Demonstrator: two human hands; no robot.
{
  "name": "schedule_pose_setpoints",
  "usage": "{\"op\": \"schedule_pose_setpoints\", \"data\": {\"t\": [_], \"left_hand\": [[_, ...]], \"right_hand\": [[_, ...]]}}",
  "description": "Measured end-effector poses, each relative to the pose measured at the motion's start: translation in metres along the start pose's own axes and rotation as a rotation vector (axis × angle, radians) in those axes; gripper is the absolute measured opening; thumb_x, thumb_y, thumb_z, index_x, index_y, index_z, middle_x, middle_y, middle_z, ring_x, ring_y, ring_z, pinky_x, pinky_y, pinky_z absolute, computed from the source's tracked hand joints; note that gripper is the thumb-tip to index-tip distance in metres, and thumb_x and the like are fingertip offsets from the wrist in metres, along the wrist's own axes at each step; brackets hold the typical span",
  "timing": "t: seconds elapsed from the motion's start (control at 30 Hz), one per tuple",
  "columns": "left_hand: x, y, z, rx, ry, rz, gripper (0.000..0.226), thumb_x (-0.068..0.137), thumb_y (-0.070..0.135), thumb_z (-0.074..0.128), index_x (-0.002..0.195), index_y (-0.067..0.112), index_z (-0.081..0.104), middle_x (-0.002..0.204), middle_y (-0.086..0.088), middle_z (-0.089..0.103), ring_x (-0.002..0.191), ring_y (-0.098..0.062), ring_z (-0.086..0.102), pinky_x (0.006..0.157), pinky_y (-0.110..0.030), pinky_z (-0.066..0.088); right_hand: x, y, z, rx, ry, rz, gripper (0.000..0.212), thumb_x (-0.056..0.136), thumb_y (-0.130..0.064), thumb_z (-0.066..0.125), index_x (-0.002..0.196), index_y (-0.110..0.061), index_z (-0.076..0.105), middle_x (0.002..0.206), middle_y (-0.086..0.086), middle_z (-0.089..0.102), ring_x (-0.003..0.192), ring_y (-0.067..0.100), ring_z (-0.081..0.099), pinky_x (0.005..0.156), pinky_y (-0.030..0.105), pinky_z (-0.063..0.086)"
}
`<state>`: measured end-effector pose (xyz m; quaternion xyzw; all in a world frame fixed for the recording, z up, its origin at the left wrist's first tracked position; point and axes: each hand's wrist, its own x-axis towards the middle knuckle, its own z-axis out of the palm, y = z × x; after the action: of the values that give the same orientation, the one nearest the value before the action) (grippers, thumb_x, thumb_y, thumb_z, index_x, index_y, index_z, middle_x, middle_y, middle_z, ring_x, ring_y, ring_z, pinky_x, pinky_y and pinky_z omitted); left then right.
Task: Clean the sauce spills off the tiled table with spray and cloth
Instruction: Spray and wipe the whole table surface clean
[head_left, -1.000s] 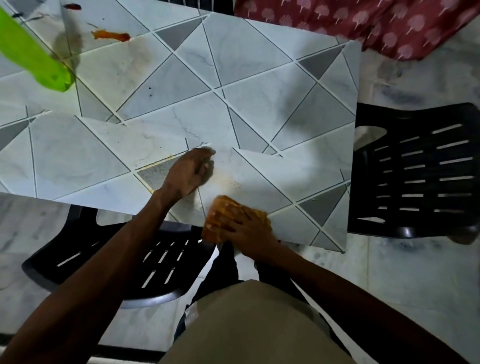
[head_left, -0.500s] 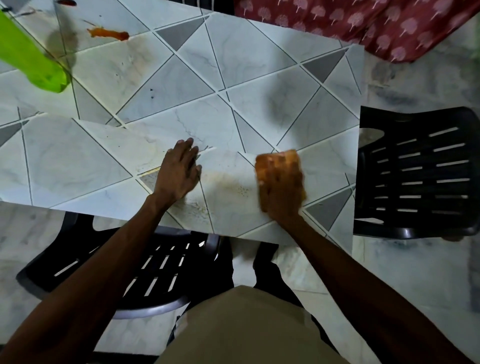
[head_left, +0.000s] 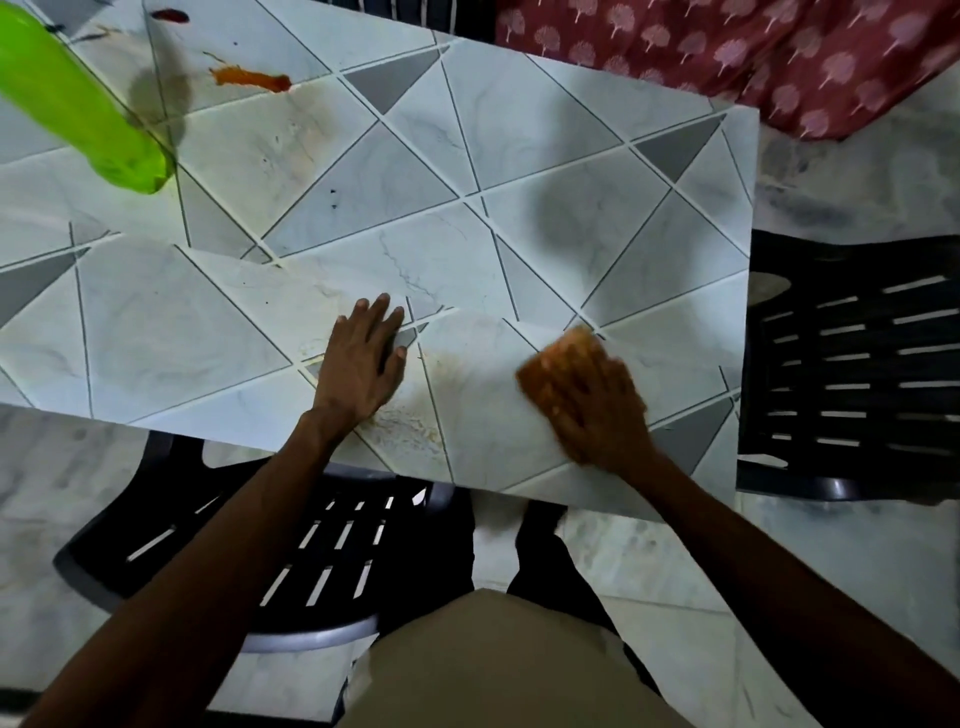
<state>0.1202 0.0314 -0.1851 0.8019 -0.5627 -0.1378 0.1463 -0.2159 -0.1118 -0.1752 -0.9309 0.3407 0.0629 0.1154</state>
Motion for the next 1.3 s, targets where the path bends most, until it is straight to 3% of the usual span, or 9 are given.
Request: {"op": "schedule_pose_setpoints", "data": {"t": [0.13, 0.27, 0.4, 0.57, 0.7, 0.9, 1.03, 1.13, 1.3], "left_hand": [[0.0, -0.001, 0.002, -0.008, -0.004, -0.006, 0.051, 0.098, 0.032, 0.042, 0.147, 0.015, 0.045, 0.158, -0.008, 0.035, 0.145, -0.034, 0.03, 0.113, -0.053, 0.031], [0.004, -0.008, -0.003, -0.045, -0.015, 0.024, 0.049, 0.101, 0.031, 0.038, 0.148, 0.019, 0.043, 0.159, -0.005, 0.033, 0.147, -0.031, 0.027, 0.114, -0.05, 0.029], [0.004, -0.014, 0.0, -0.081, 0.033, 0.066, 0.046, 0.101, 0.029, 0.041, 0.145, 0.02, 0.048, 0.157, -0.005, 0.036, 0.146, -0.031, 0.031, 0.111, -0.048, 0.032], [0.004, -0.016, 0.003, -0.098, 0.05, 0.053, 0.047, 0.1, 0.029, 0.04, 0.145, 0.02, 0.049, 0.157, -0.004, 0.036, 0.145, -0.031, 0.032, 0.111, -0.05, 0.032], [0.005, -0.012, 0.0, -0.071, 0.042, 0.049, 0.049, 0.098, 0.03, 0.035, 0.142, 0.016, 0.051, 0.155, -0.009, 0.039, 0.142, -0.035, 0.036, 0.108, -0.052, 0.035], [0.006, -0.013, -0.013, -0.035, 0.002, 0.119, 0.051, 0.097, 0.03, 0.035, 0.139, 0.008, 0.054, 0.15, -0.017, 0.045, 0.137, -0.041, 0.042, 0.105, -0.048, 0.041], [-0.005, -0.006, -0.011, 0.017, 0.017, 0.11, 0.045, 0.096, 0.031, 0.046, 0.132, 0.007, 0.058, 0.143, -0.016, 0.053, 0.13, -0.036, 0.049, 0.1, -0.046, 0.046], [-0.026, -0.002, -0.006, 0.021, 0.035, 0.073, 0.044, 0.096, 0.034, 0.048, 0.131, 0.007, 0.057, 0.141, -0.016, 0.053, 0.126, -0.037, 0.052, 0.098, -0.047, 0.047], [-0.065, 0.007, -0.003, 0.017, 0.079, 0.038, 0.049, 0.096, 0.039, 0.049, 0.131, 0.007, 0.057, 0.138, -0.017, 0.054, 0.122, -0.037, 0.054, 0.099, -0.047, 0.047]], "right_hand": [[0.083, -0.07, -0.01, 0.009, 0.074, 0.166, 0.072, 0.09, -0.053, 0.043, 0.157, -0.031, 0.029, 0.165, 0.002, 0.026, 0.151, 0.038, 0.02, 0.119, 0.059, 0.019], [0.05, -0.137, 0.011, 0.033, 0.045, -0.137, 0.073, 0.088, -0.049, 0.05, 0.156, -0.031, 0.032, 0.166, 0.002, 0.024, 0.151, 0.038, 0.019, 0.119, 0.06, 0.016], [-0.026, -0.106, 0.022, -0.001, 0.004, -0.293, 0.069, 0.091, -0.052, 0.051, 0.156, -0.037, 0.031, 0.166, 0.0, 0.023, 0.154, 0.03, 0.015, 0.121, 0.056, 0.014], [-0.012, -0.009, 0.005, -0.049, -0.025, 0.101, 0.07, 0.094, -0.057, 0.041, 0.158, -0.037, 0.022, 0.167, 0.004, 0.018, 0.154, 0.033, 0.012, 0.117, 0.065, 0.019], [0.082, -0.047, -0.003, -0.019, 0.065, 0.412, 0.076, 0.089, -0.056, 0.034, 0.158, -0.025, 0.026, 0.164, 0.013, 0.024, 0.15, 0.044, 0.019, 0.118, 0.064, 0.018], [0.057, -0.143, 0.011, 0.019, 0.05, -0.024, 0.075, 0.09, -0.053, 0.043, 0.159, -0.029, 0.024, 0.168, 0.003, 0.016, 0.153, 0.038, 0.011, 0.12, 0.061, 0.013], [-0.039, -0.106, 0.023, 0.006, 0.029, -0.236, 0.07, 0.092, -0.051, 0.049, 0.157, -0.033, 0.03, 0.166, -0.003, 0.022, 0.153, 0.034, 0.018, 0.119, 0.057, 0.018], [-0.09, -0.044, 0.022, 0.024, 0.063, -0.113, 0.07, 0.089, -0.045, 0.055, 0.155, -0.032, 0.035, 0.165, 0.0, 0.025, 0.153, 0.031, 0.019, 0.117, 0.058, 0.025], [-0.066, 0.006, 0.01, -0.012, -0.001, 0.328, 0.07, 0.091, -0.051, 0.036, 0.156, -0.027, 0.032, 0.164, 0.011, 0.027, 0.151, 0.04, 0.023, 0.113, 0.062, 0.029]]}}
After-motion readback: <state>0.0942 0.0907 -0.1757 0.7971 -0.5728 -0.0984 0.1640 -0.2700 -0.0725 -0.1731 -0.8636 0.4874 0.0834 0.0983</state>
